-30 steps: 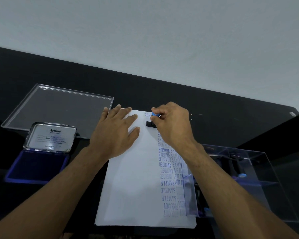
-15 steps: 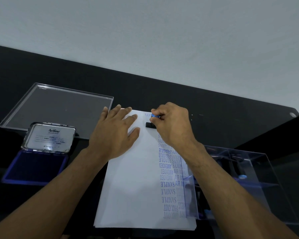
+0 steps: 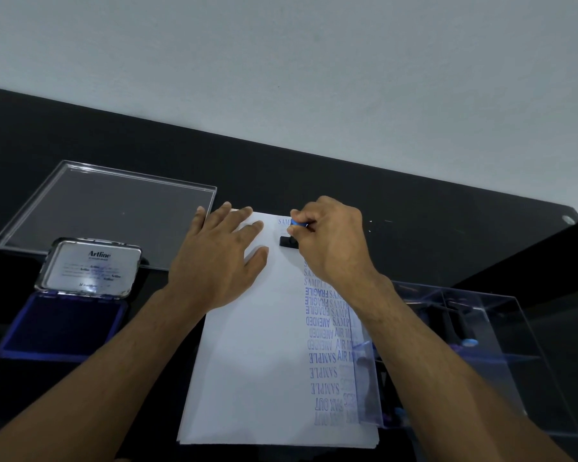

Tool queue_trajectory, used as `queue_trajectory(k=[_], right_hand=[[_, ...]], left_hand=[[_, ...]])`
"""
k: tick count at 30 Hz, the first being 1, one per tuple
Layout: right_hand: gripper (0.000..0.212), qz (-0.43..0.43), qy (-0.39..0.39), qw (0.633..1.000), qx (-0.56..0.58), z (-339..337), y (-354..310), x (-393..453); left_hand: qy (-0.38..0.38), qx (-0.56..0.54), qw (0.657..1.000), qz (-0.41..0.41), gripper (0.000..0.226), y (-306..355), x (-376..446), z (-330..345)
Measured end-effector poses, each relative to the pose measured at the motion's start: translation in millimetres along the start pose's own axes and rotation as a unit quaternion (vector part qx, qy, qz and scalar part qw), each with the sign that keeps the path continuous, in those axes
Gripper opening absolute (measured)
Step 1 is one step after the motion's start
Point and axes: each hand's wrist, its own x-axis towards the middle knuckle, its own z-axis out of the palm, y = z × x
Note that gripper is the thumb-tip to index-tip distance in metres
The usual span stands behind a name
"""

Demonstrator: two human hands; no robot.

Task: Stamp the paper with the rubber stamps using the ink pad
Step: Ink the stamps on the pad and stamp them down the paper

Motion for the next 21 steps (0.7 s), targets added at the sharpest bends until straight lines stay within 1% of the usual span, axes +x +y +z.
queue_trajectory(k=[11,16,21], right_hand=[[0.015,-0.007,0.003,1.000,0.004,-0.9,-1.2,-0.6],[0.015,-0.010,0.004,1.000,0.002,0.2,-0.3,-2.7],[0.012,-0.033,0.011,0.999,-0.021,0.4,-0.2,-5.5]], left_hand=[[-0.008,-0.001,1.000,-0.002,0.070,-0.2,0.5,-0.6],[-0.010,-0.003,1.000,-0.004,0.070,0.6,0.7,-1.7],[-0.010,-0.002,1.000,-0.003,0.066,0.4,0.2,-2.2]])
